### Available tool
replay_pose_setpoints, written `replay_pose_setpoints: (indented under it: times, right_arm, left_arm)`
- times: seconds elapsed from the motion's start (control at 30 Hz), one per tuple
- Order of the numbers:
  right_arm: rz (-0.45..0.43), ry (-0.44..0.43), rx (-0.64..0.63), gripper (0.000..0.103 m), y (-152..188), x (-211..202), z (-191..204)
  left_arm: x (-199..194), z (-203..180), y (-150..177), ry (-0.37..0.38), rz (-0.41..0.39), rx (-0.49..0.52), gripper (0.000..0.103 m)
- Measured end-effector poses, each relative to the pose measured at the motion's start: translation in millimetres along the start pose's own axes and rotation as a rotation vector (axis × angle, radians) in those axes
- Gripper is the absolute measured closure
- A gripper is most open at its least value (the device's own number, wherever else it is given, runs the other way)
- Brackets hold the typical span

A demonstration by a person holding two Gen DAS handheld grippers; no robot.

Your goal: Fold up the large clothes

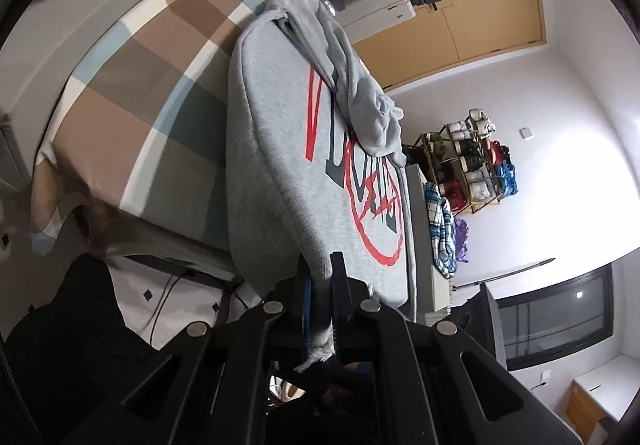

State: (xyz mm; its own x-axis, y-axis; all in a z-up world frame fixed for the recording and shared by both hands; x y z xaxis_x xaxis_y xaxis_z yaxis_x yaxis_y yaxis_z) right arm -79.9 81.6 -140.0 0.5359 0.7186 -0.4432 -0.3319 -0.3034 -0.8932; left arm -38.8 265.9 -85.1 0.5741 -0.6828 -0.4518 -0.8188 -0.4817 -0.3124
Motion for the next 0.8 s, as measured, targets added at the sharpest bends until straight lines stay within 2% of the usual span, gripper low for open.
replay_pose_setpoints:
  times: [0.13, 0.2, 0.27, 0.33, 0.43, 0.5, 0.67, 0.73, 0.8]
  right_arm:
    - [0.0, -0.04, 0.05, 0.094, -4.2, -6.5, -0.7]
    - [0.008, -0.042, 0.055, 0.094, -4.8, -6.7, 1.7]
    - [0.013, -0.044, 0.06, 0.094, -4.9, -7.3, 3.1]
    - [0.013, -0.051, 0.079, 0.094, -5.3, -7.6, 2.4]
    - [0.005, -0.06, 0.09, 0.094, -4.9, -9.0, 4.2]
    - [0.008, -0.065, 0.079, 0.094, -4.9, -8.7, 7.7]
    - [0.002, -0.096, 0.059, 0.094, -5.8, -9.9, 16.9]
    - [-0.003, -0.136, 0.071, 0.098, -5.4, -12.1, 20.3]
    - [-0.008, -0.152, 0.066, 0.098, -4.8, -13.8, 24.4]
  left_arm:
    - [1.3, 9.8, -0.6, -0.004, 0.019, -0.038, 0.097]
    - [3.2, 11.3, -0.1, -0.018, 0.042, -0.04, 0.084]
    - [1.6, 12.3, 0.0, -0.02, 0.039, -0.051, 0.047]
    - [-0.7, 12.6, 0.2, -0.025, 0.015, -0.067, 0.025]
    - [5.5, 14.7, -1.6, -0.021, 0.036, -0.09, 0.024]
    - [18.8, 15.4, -1.0, -0.007, 0.104, -0.108, 0.024]
    - [36.6, 16.8, -6.9, -0.027, 0.169, -0.158, 0.024]
    - [42.6, 18.0, -8.3, -0.041, 0.196, -0.162, 0.024]
    - [48.4, 20.5, -5.8, -0.07, 0.236, -0.166, 0.028]
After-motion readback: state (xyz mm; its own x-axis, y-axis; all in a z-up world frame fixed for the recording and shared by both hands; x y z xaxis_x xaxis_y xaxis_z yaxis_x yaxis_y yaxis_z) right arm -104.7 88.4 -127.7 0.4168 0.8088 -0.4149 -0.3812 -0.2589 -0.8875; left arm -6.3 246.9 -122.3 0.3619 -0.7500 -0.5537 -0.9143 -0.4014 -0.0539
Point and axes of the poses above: each gripper's, at about its wrist camera, not at the fingertips, and x roughly the way its jaws point, z to its left, y to its underside, the point moved 1 cm from there along x, roughly the way its jaws point, and after that the axes turned 8 degrees about -z, right-handed, at the moved point
